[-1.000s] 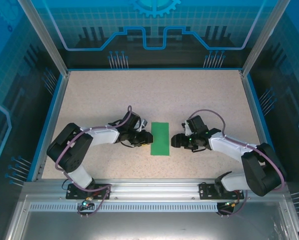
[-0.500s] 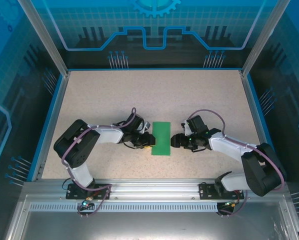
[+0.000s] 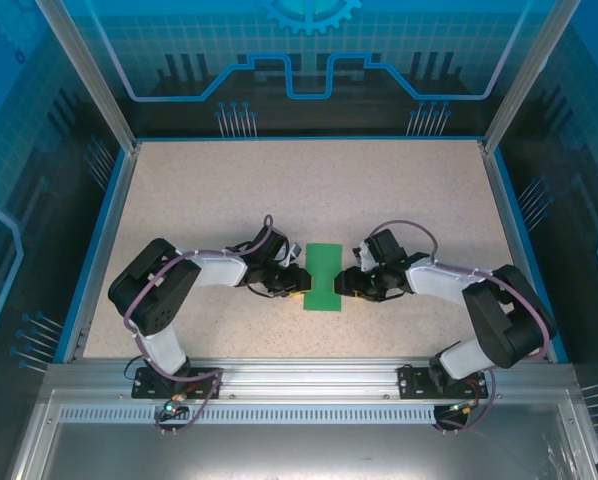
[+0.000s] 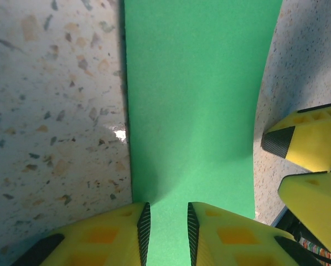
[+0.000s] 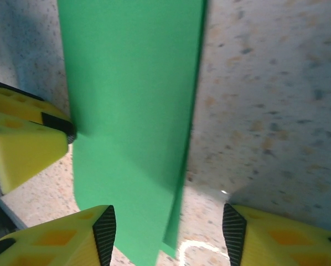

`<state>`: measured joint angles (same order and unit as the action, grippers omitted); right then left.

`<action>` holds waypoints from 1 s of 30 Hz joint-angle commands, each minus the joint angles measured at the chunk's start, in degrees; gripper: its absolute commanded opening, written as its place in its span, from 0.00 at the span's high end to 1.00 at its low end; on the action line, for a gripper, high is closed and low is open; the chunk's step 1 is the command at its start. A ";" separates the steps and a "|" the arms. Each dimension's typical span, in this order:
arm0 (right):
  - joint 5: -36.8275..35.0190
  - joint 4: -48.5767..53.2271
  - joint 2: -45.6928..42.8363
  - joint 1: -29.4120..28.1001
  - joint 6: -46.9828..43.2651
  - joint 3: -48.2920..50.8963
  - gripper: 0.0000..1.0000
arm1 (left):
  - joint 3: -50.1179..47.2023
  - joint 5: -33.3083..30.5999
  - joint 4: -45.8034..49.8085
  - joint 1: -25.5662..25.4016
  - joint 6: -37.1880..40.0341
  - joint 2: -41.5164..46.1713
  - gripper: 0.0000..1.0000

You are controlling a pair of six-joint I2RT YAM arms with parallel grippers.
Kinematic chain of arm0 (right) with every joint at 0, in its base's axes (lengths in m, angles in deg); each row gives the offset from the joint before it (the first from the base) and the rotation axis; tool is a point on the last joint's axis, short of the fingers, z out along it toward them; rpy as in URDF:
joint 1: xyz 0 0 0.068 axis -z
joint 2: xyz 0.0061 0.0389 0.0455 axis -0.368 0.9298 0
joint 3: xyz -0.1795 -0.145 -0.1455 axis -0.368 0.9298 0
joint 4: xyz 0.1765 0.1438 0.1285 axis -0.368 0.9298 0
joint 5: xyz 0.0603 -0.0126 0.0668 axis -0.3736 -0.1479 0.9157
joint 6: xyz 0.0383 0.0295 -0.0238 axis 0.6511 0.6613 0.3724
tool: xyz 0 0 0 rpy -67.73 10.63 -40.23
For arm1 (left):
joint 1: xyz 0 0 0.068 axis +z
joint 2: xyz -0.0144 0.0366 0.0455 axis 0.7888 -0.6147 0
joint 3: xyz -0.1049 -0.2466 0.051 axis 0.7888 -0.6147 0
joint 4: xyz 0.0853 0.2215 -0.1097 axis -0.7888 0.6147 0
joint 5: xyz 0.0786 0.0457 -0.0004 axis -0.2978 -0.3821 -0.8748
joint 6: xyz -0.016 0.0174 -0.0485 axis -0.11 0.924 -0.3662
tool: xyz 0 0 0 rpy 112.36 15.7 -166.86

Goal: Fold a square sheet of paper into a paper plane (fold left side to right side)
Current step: Fold the triangle a second time at the center of the table.

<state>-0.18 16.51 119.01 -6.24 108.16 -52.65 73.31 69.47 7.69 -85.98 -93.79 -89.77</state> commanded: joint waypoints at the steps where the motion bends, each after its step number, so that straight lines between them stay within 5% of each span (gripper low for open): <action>1: 3.23 -3.48 1.53 -1.16 2.81 -1.11 0.46 | 0.67 -0.29 0.41 -0.93 -0.17 -2.69 0.72; 18: 6.08 -9.69 4.97 -2.39 9.78 0.23 0.57 | -0.32 -1.33 -0.84 -1.01 0.17 0.44 0.69; 25: 6.83 -10.26 5.01 -1.12 11.27 -0.22 0.56 | -6.62 -8.04 -3.50 -1.74 4.42 14.40 0.53; 30: 8.54 -9.67 6.03 0.57 11.77 -2.49 0.56 | -11.91 -18.65 0.11 -7.54 11.89 29.77 0.41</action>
<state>6.14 7.00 123.68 -6.75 118.94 -52.89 63.28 58.26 6.20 -90.66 -87.73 -65.94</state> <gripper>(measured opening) 0.444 0.575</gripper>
